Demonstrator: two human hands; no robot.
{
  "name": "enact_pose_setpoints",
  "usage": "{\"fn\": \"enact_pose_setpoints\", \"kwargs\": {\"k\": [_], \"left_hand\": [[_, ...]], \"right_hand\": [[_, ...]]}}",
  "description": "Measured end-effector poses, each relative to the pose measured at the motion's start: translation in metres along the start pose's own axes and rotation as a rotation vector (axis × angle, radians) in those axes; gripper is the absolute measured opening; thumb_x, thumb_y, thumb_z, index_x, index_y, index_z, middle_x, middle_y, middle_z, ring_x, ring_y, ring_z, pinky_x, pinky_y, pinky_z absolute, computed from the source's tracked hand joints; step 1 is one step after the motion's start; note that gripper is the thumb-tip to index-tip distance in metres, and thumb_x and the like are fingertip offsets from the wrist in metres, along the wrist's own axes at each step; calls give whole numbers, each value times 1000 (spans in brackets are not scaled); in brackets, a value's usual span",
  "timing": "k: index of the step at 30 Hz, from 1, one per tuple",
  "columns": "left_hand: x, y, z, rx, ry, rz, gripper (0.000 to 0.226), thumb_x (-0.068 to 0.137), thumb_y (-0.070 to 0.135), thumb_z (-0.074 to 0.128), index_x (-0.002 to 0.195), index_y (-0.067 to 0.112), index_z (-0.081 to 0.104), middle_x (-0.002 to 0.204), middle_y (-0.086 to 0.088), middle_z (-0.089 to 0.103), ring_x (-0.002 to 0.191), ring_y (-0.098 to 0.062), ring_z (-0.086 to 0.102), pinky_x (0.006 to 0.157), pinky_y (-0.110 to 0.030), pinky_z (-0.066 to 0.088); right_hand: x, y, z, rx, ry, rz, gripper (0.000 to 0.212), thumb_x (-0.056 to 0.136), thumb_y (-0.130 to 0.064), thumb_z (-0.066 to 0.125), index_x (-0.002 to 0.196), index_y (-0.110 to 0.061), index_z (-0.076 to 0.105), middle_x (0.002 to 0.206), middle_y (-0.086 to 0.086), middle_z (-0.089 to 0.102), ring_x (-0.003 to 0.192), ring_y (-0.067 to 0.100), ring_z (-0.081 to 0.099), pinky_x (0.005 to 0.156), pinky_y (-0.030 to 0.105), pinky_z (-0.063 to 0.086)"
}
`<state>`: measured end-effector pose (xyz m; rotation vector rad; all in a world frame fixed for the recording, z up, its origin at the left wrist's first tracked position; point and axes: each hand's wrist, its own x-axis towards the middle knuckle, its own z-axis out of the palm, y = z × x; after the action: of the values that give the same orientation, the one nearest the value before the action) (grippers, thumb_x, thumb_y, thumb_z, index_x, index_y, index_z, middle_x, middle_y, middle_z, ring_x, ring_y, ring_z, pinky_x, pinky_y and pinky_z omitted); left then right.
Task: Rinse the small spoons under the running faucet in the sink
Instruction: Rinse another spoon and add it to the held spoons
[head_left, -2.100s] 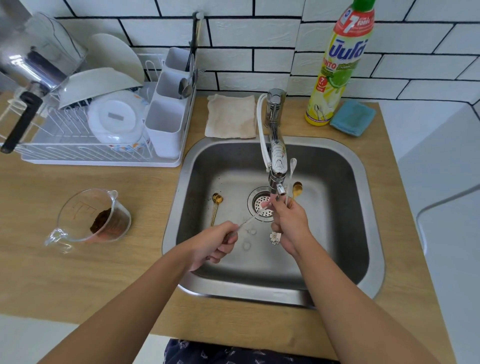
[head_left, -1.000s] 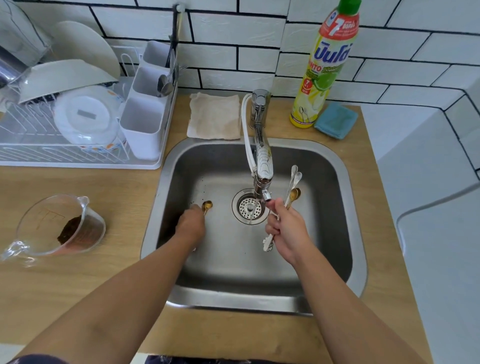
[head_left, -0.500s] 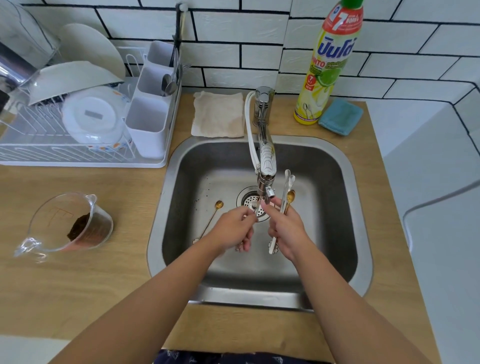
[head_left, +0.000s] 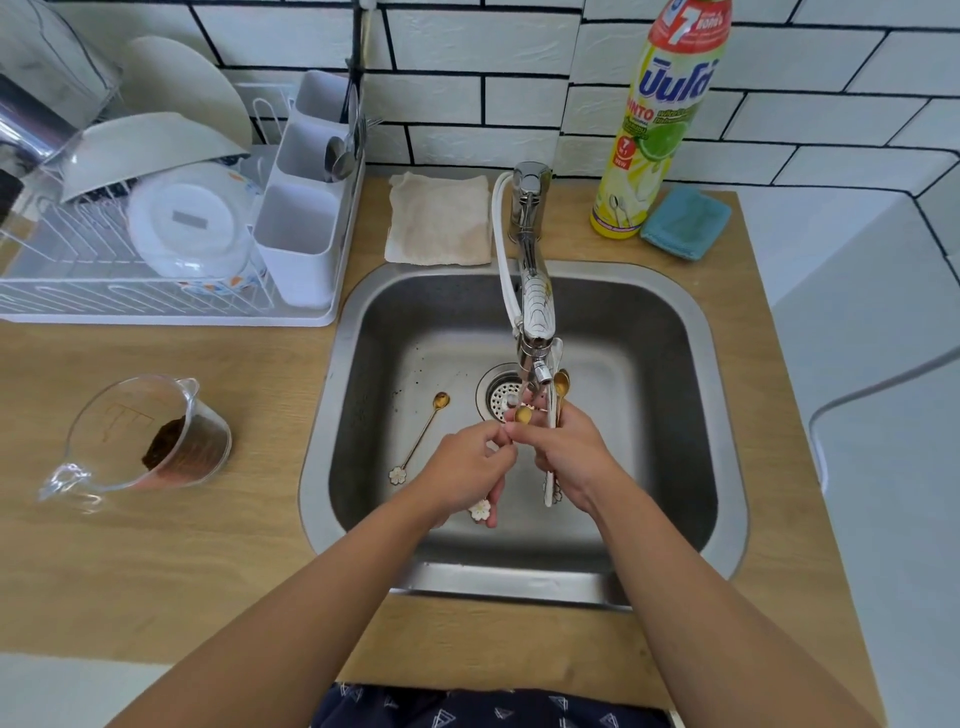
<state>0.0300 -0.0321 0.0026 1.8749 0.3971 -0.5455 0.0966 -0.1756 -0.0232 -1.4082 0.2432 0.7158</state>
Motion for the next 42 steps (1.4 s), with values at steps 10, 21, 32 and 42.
{"fn": "enact_pose_setpoints", "kwargs": {"k": [10, 21, 32, 42], "left_hand": [[-5, -2, 0, 19, 61, -44, 14, 100, 26, 51, 94, 17, 60, 51, 5, 61, 36, -4, 50, 40, -20, 45], [-2, 6, -4, 66, 89, 20, 16, 99, 30, 51, 92, 17, 56, 46, 8, 58, 35, -2, 45, 34, -19, 37], [-3, 8, -6, 42, 114, 39, 13, 96, 20, 53, 84, 14, 57, 52, 1, 63, 38, -8, 49, 38, -25, 46], [-2, 10, -5, 2, 86, -6, 23, 101, 34, 56, 89, 15, 59, 57, 2, 68, 35, -12, 54, 34, -19, 38]], "right_hand": [[10, 3, 5, -294, 117, -37, 22, 102, -34, 63, 101, -16, 75, 83, -7, 81, 41, -2, 49, 53, 21, 39], [11, -1, 10, -29, 35, 102, 29, 103, -33, 60, 90, -12, 75, 69, 2, 68, 40, 5, 32, 38, 21, 27], [9, -1, 15, 88, -107, 150, 22, 105, -30, 60, 108, -12, 72, 71, -5, 66, 45, 4, 33, 40, 19, 28], [12, -6, 11, 11, 47, 48, 16, 104, -26, 61, 100, -13, 71, 95, 5, 82, 43, 5, 32, 40, 21, 28]]}}
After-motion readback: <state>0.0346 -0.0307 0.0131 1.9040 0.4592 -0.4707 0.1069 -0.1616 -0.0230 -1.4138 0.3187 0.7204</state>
